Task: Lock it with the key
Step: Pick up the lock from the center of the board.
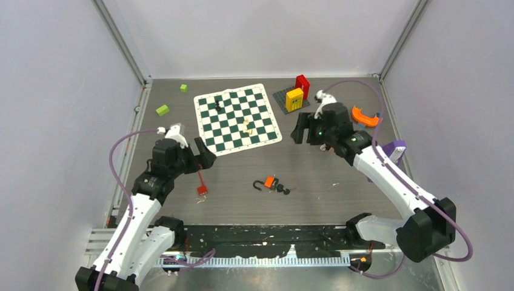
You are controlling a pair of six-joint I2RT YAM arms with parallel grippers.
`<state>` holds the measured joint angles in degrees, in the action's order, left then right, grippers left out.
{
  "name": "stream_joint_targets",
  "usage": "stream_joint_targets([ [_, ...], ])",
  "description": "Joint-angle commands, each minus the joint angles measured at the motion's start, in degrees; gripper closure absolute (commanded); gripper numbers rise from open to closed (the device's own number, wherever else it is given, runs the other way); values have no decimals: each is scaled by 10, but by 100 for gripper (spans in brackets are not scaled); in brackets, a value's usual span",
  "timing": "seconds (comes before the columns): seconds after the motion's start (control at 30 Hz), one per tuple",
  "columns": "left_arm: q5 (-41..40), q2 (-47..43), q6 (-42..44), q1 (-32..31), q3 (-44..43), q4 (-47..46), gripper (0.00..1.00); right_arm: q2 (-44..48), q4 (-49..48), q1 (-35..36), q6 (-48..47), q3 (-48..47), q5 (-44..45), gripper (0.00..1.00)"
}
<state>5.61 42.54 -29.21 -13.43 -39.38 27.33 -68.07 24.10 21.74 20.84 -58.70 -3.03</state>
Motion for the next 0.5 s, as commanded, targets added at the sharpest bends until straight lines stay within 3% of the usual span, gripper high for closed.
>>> stream_joint_targets([
  [0.0,28,-11,-41,-3,35,-38,1,-16,8,63,-26,36,24,11],
  [0.13,4,-27,-53,-3,49,-69,0,-27,-21,125,-94,87,-59,7],
  [0.27,-3,-26,-56,-3,47,-89,0,-83,-12,168,-131,109,-82,8],
  [0.47,49,6,-39,-3,23,-86,0,-162,-40,203,-123,115,-100,17],
])
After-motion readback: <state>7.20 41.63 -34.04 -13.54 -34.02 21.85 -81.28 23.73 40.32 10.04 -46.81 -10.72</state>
